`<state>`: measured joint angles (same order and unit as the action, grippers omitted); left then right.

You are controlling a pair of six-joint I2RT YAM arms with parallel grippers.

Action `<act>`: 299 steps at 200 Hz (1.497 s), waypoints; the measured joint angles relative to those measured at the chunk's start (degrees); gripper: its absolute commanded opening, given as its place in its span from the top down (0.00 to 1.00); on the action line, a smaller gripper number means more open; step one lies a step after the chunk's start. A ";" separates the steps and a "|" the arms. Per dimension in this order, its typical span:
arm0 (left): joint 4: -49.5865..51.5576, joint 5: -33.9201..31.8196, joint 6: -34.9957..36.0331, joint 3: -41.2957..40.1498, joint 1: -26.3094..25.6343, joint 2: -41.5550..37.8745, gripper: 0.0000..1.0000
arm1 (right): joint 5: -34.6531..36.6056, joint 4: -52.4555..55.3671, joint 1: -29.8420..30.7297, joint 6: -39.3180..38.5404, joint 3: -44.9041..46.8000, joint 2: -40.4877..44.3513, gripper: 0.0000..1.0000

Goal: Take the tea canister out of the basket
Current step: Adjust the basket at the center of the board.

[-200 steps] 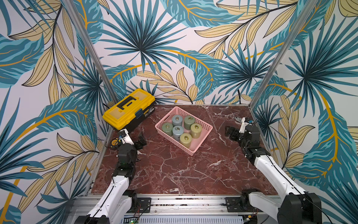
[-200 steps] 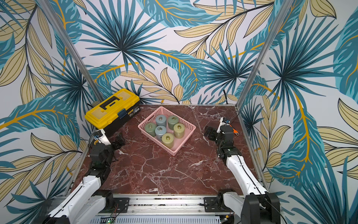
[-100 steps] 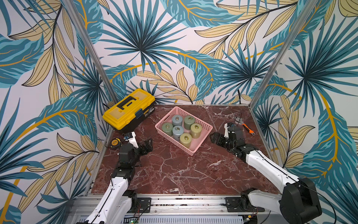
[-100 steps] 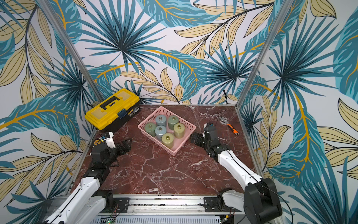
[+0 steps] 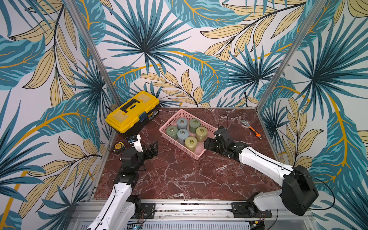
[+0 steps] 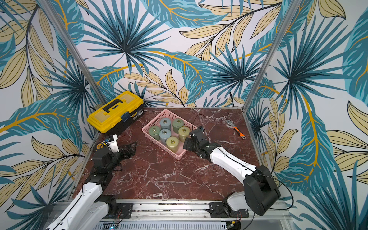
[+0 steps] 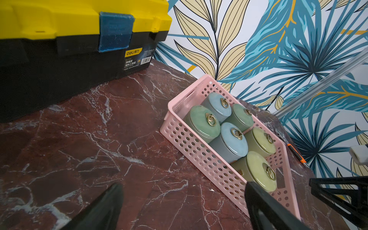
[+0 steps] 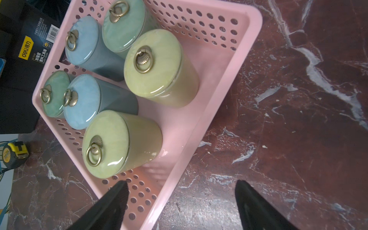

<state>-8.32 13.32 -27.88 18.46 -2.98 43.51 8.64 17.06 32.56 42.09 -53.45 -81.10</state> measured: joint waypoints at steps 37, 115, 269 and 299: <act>0.02 -0.11 0.57 0.00 0.00 -1.27 0.00 | 1.70 1.01 1.46 1.53 -1.31 -3.08 0.24; 0.04 -0.22 0.66 -0.09 0.00 -1.42 0.00 | 2.05 1.22 2.86 3.85 -3.15 -9.07 0.49; 0.48 0.92 1.84 -0.07 -0.09 -0.68 0.00 | 2.40 1.53 -0.02 4.11 -4.39 -10.27 0.83; 2.60 1.01 1.95 0.37 -1.01 1.25 0.00 | 1.16 1.01 -2.84 0.74 -2.95 -8.79 0.83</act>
<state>-5.72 14.33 -25.93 18.83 -3.99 44.75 9.80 18.06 29.71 42.83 -56.40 -89.89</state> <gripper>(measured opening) 0.999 0.208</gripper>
